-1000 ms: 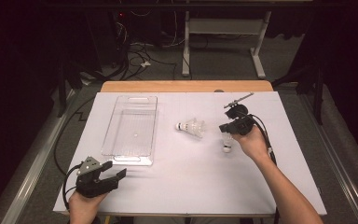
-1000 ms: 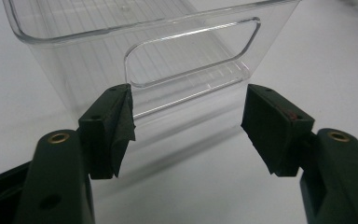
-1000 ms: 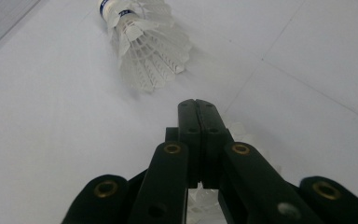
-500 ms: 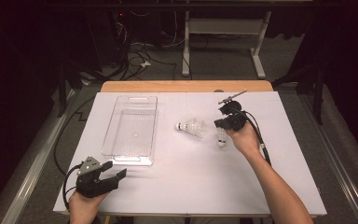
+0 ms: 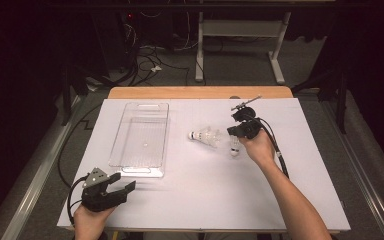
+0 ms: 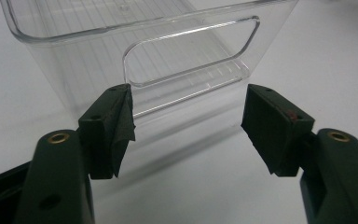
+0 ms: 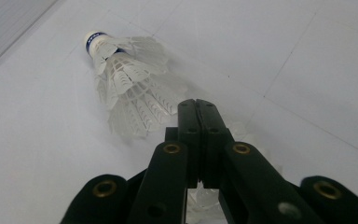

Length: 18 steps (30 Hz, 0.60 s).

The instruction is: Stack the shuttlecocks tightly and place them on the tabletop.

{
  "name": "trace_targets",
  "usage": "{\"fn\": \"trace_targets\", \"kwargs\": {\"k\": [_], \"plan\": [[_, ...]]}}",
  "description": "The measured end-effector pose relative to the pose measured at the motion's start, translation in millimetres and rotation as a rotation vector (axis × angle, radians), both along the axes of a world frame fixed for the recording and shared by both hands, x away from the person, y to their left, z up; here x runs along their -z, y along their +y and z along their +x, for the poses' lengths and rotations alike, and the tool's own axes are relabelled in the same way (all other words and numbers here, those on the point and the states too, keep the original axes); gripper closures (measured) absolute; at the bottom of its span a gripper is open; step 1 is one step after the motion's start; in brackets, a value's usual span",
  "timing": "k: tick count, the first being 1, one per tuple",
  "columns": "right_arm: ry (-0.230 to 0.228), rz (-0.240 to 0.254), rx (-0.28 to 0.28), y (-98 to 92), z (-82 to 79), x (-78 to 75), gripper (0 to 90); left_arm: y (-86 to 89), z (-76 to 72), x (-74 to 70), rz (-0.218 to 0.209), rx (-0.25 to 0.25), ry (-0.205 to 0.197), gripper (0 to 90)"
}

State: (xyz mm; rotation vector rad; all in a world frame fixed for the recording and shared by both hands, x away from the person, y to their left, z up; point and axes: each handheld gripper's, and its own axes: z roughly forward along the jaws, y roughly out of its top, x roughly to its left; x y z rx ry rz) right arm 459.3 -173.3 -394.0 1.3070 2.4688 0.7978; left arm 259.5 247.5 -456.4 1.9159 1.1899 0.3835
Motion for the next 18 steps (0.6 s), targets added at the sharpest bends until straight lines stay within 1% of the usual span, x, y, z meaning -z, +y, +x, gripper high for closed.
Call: {"fn": "trace_targets", "kwargs": {"k": [5, 10, 13, 18], "plan": [[0.003, -0.007, -0.006, 0.5, -1.8, -0.7, 89.8, -0.1, -0.1, -0.1, 0.0, -0.001, -0.001, 34.7], [-0.009, -0.01, -0.005, 1.6, -2.4, -1.5, 89.9, -0.3, 0.0, -0.1, 0.004, 0.001, 0.0, 34.7], [-0.02, -0.005, -0.001, 2.1, -1.3, -1.6, 90.0, -0.2, 0.0, -0.2, 0.004, 0.001, 0.0, 34.7], [-0.016, -0.002, 0.003, 3.0, 1.5, 0.7, 89.9, -0.2, 0.2, 0.0, 0.004, 0.002, 0.002, 34.7]]}}
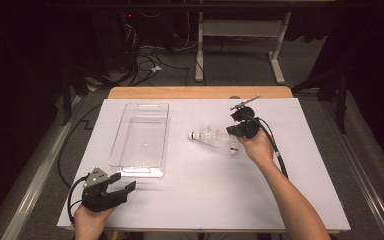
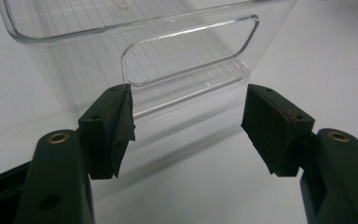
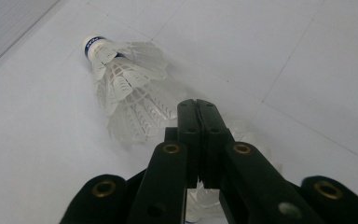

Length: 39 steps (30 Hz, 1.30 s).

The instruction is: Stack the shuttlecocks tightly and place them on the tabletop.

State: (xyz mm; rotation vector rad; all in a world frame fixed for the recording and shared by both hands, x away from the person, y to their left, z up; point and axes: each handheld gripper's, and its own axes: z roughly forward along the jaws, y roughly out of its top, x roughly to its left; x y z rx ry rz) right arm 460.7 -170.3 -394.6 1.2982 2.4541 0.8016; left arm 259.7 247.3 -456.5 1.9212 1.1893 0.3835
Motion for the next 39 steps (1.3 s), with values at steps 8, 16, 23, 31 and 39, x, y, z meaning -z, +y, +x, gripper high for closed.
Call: {"fn": "trace_targets", "kwargs": {"k": [8, 16, 23, 31, 39], "plan": [[0.017, -0.002, -0.005, -0.2, -0.3, 1.8, 88.9, -0.3, 0.2, 0.5, -0.002, 0.001, 0.005, 34.6], [0.025, -0.005, -0.016, -1.3, -4.0, -0.8, 87.8, -0.1, 0.4, 0.5, -0.002, 0.001, 0.006, 34.5], [0.034, -0.006, -0.021, -7.7, -8.8, -4.0, 86.6, -0.5, 0.3, 0.4, 0.0, 0.002, 0.005, 34.6], [0.038, -0.005, -0.03, -14.4, -16.8, -6.6, 86.6, -0.5, -0.2, -0.1, 0.001, 0.002, -0.002, 34.8], [0.043, 0.0, -0.038, -23.4, -26.0, -6.8, 86.6, -0.6, 0.0, -0.1, 0.003, 0.003, 0.0, 34.8]]}}
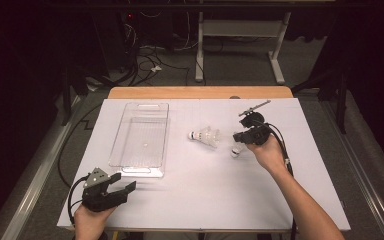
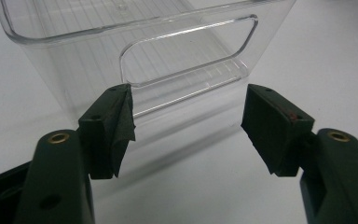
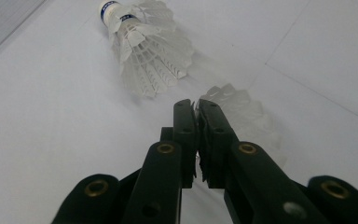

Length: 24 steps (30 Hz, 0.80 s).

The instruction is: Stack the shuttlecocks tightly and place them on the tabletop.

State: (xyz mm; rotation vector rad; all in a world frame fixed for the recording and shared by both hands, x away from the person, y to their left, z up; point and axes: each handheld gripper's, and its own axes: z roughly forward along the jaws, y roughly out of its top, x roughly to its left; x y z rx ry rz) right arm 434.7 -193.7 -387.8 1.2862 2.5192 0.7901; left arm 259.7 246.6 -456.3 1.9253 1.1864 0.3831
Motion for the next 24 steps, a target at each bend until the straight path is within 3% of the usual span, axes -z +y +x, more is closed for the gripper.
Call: {"fn": "trace_targets", "kwargs": {"k": [24], "plan": [[0.015, 0.025, -0.011, -21.5, -22.6, 8.5, 86.5, -0.2, 0.0, 0.1, 0.0, -0.002, 0.0, 34.8]]}}
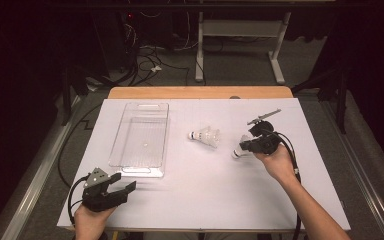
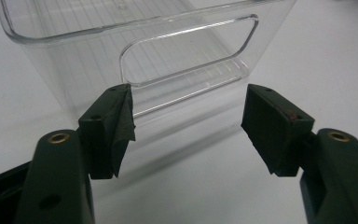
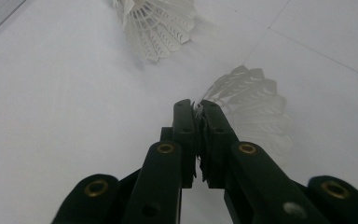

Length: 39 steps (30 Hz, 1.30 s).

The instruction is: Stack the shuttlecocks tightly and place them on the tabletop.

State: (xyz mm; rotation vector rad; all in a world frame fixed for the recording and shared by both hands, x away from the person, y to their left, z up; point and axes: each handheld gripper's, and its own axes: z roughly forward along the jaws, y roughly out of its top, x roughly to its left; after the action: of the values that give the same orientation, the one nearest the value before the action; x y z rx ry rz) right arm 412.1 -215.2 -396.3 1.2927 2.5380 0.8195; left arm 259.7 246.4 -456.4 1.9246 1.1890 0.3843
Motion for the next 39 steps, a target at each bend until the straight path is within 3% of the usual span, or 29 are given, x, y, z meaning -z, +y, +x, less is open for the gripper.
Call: {"fn": "trace_targets", "kwargs": {"k": [28, 39], "plan": [[0.01, 0.03, 0.045, -26.8, -16.2, 18.9, 80.0, 0.3, 0.2, 0.1, -0.002, -0.005, 0.0, 34.8], [0.025, 0.032, 0.029, -29.0, -21.1, 26.1, 86.3, 0.2, 0.1, 0.2, -0.002, -0.006, 0.0, 34.8]]}}
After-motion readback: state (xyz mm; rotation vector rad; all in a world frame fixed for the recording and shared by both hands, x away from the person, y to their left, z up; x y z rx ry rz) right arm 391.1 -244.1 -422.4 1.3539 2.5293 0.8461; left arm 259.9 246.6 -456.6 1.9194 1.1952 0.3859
